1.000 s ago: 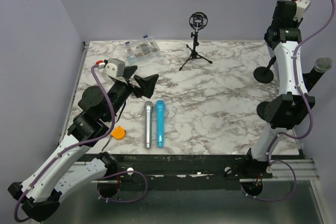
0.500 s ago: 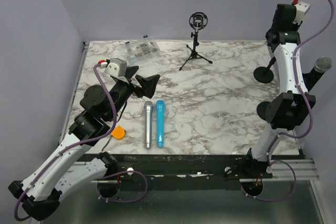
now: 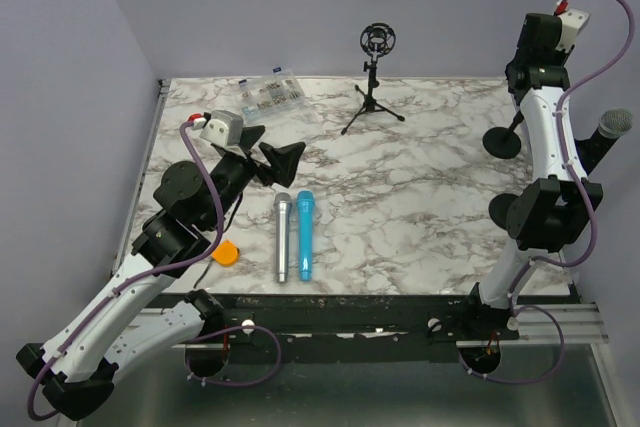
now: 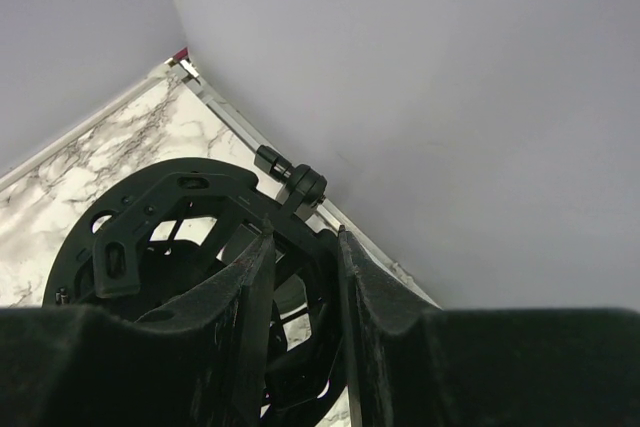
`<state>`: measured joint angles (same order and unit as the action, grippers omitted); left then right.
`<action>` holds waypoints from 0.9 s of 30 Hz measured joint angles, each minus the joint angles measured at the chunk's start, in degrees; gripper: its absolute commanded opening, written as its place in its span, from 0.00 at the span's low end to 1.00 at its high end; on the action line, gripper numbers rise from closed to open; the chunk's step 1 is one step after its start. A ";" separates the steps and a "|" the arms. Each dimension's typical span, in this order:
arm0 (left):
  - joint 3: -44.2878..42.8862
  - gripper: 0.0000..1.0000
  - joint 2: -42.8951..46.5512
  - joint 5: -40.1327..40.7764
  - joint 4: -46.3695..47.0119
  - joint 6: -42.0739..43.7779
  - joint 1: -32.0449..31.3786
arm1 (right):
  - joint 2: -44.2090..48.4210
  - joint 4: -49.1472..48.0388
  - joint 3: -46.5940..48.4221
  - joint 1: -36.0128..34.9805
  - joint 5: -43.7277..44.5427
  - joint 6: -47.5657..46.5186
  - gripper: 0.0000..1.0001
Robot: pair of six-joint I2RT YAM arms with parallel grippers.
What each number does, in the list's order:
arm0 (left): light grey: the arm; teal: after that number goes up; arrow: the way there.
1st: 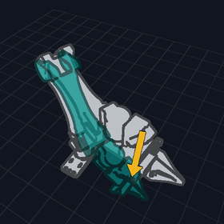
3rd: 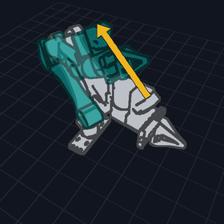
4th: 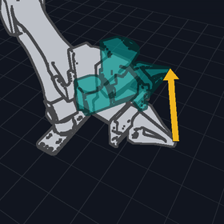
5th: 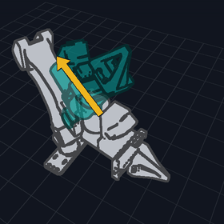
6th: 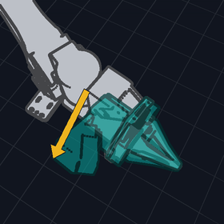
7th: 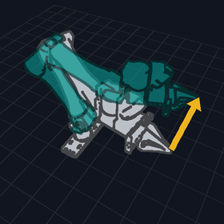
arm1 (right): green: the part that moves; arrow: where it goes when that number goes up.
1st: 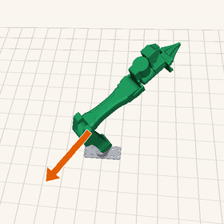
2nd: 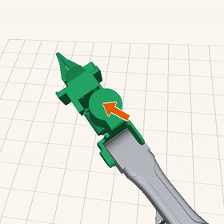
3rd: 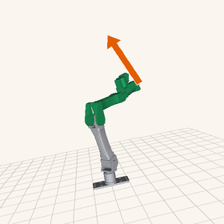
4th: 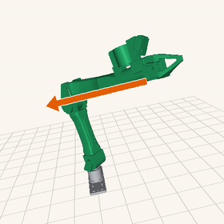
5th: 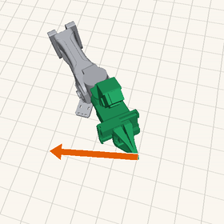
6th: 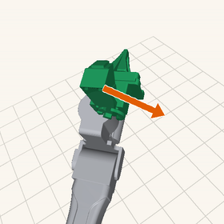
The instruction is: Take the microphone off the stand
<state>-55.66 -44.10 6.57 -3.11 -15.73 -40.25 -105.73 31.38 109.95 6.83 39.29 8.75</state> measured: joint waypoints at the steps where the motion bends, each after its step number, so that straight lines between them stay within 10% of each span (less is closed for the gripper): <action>1: -0.04 0.96 -0.02 0.00 -0.02 0.00 0.00 | 0.04 0.02 -0.11 0.00 -0.02 0.04 0.32; 17: -0.17 0.95 -0.07 -0.04 -0.02 -0.02 0.00 | 0.70 0.37 -1.44 0.00 -0.76 1.16 0.35; 27: -0.17 0.95 -0.07 -0.13 -0.04 -0.07 0.00 | -6.51 12.50 15.41 0.07 -2.58 3.28 0.42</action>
<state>-55.83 -44.16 6.44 -3.16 -15.79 -40.25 -112.25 43.88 125.36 6.90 36.71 12.03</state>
